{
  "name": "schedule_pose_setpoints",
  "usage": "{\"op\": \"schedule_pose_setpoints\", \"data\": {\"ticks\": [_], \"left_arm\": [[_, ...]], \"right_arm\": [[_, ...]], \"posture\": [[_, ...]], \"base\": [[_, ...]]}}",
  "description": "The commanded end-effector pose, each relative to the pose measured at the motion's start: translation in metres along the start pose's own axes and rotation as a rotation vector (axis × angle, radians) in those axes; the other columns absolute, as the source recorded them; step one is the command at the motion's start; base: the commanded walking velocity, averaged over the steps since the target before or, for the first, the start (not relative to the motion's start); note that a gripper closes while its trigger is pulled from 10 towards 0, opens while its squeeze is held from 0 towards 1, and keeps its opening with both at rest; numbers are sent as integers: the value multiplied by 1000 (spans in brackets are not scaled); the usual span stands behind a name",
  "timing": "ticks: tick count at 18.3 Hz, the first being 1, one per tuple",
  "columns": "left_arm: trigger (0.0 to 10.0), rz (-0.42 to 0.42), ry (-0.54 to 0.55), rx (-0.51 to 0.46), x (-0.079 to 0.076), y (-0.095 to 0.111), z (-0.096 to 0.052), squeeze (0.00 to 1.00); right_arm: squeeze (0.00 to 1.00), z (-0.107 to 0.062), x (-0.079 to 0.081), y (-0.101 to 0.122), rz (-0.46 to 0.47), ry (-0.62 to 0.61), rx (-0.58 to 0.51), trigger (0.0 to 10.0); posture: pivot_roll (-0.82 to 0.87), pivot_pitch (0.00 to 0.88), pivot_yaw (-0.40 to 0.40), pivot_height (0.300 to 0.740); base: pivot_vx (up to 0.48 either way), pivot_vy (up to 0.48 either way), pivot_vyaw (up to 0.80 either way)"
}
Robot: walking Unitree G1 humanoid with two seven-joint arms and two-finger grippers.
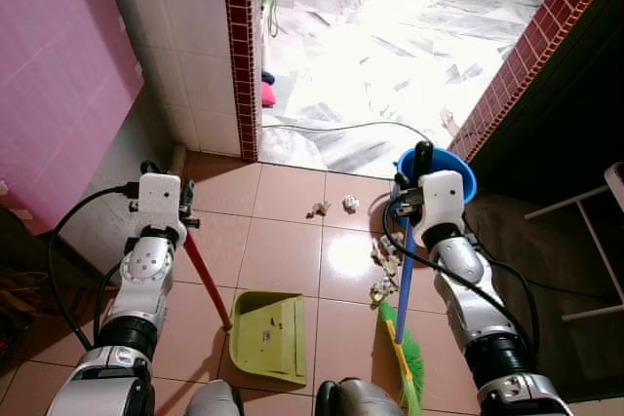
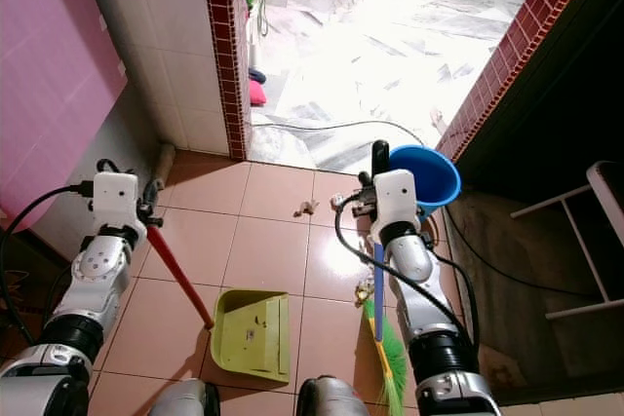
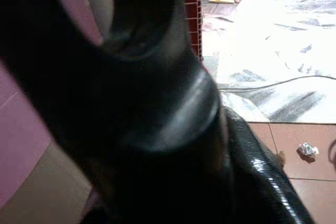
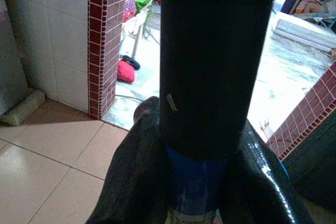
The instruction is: Sweep floor
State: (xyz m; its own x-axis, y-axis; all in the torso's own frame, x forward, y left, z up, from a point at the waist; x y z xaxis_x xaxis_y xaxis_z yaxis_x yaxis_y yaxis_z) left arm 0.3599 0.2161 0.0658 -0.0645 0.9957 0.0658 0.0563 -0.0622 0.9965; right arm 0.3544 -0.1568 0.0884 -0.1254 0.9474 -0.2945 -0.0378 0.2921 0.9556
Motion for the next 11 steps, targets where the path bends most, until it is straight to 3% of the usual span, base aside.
{"op": "schedule_pose_setpoints", "data": {"ticks": [1,8,11], "left_arm": [[0,14,2,2,1,-1,0,0],[0,65,159,-103,12,14,-2,0],[0,44,194,-138,11,16,-3,0]], "right_arm": [[0,2,-7,8,-29,-19,-28,10000],[0,2,-7,9,-28,-16,-31,10000],[0,3,-8,9,-30,-18,-33,10000]], "posture": [[-67,61,-88,740],[-67,56,-88,740],[-67,51,-89,740]], "base": [[0,0,0],[0,0,0],[0,0,0]]}}
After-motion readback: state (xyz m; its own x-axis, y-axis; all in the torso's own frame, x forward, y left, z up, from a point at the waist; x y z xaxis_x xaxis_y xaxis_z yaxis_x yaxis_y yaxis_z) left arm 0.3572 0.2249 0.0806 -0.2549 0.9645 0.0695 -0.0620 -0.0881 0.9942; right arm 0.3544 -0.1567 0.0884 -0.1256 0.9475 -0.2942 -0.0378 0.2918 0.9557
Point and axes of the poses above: a point about 5 cm out from each wrist's last joint towards the gripper, its own z axis pointing out of the wrist towards the gripper, its own y axis along the axis of the wrist's last joint, x = y × z, the point moved 4 cm from there along z, pointing out of the wrist towards the gripper, and after that the axes turned 7 degrees about -z, right-handed, at the moved point
